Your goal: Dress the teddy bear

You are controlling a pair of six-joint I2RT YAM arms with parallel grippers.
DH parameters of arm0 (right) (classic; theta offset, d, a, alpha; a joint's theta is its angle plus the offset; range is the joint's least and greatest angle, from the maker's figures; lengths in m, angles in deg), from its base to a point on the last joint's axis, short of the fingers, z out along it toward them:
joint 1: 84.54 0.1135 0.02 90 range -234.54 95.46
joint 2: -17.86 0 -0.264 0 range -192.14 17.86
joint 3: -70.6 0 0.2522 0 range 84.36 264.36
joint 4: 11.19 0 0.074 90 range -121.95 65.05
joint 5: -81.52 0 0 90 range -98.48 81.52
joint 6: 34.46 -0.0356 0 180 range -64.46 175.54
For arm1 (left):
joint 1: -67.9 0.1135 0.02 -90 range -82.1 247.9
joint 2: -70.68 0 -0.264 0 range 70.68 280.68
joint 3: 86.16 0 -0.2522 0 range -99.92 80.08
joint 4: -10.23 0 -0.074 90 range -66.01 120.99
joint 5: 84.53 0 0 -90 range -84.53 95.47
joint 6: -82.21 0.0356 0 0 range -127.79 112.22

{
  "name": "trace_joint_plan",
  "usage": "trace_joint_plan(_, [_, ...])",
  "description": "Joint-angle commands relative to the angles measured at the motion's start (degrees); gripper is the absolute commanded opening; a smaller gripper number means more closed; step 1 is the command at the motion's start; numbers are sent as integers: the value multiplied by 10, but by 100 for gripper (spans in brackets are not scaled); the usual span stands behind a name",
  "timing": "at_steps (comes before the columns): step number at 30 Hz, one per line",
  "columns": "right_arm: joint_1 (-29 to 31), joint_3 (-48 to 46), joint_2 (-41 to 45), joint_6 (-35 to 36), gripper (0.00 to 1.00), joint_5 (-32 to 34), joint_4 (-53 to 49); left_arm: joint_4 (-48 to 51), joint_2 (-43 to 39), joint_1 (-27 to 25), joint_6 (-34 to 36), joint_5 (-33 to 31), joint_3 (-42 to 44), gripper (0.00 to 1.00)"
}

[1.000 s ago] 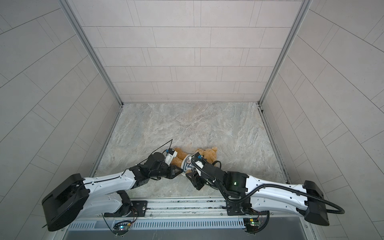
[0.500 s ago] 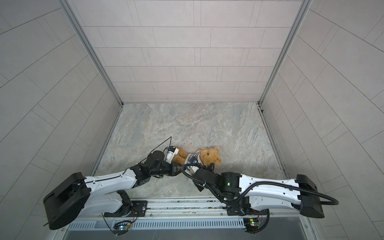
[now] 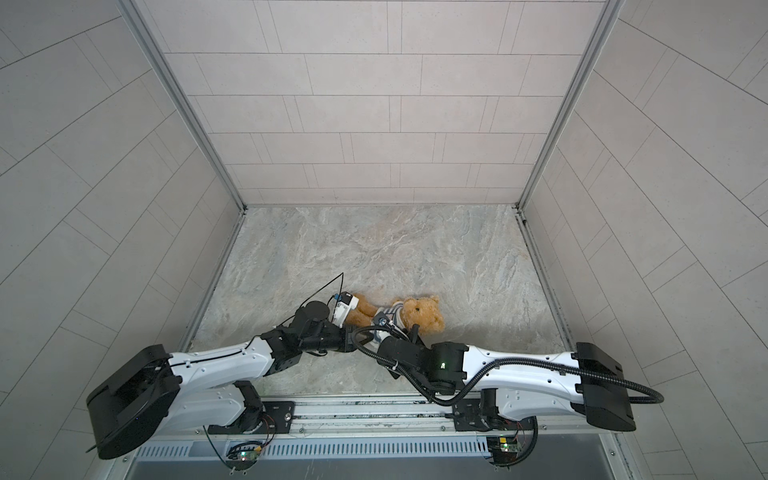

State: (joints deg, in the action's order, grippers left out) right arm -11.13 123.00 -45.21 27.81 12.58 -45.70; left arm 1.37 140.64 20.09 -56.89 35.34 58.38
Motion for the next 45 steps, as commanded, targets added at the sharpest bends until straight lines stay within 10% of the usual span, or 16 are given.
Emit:
trace_joint_plan(1, [-5, -2, -3, 0, 35, 12, 3, -14, -3, -3, -5, 7, -15, 0])
trace_joint_plan(8, [-5, 1, 37, -3, 0, 23, -21, 33, -21, 11, 12, -2, -22, 0])
trace_joint_plan(26, [-10, 19, 248, -35, 0, 48, -27, 227, -60, 71, 136, -39, -52, 0])
trace_joint_plan(45, [-110, -97, 199, -165, 0, 45, 92, 209, 27, 14, 128, -72, -101, 0])
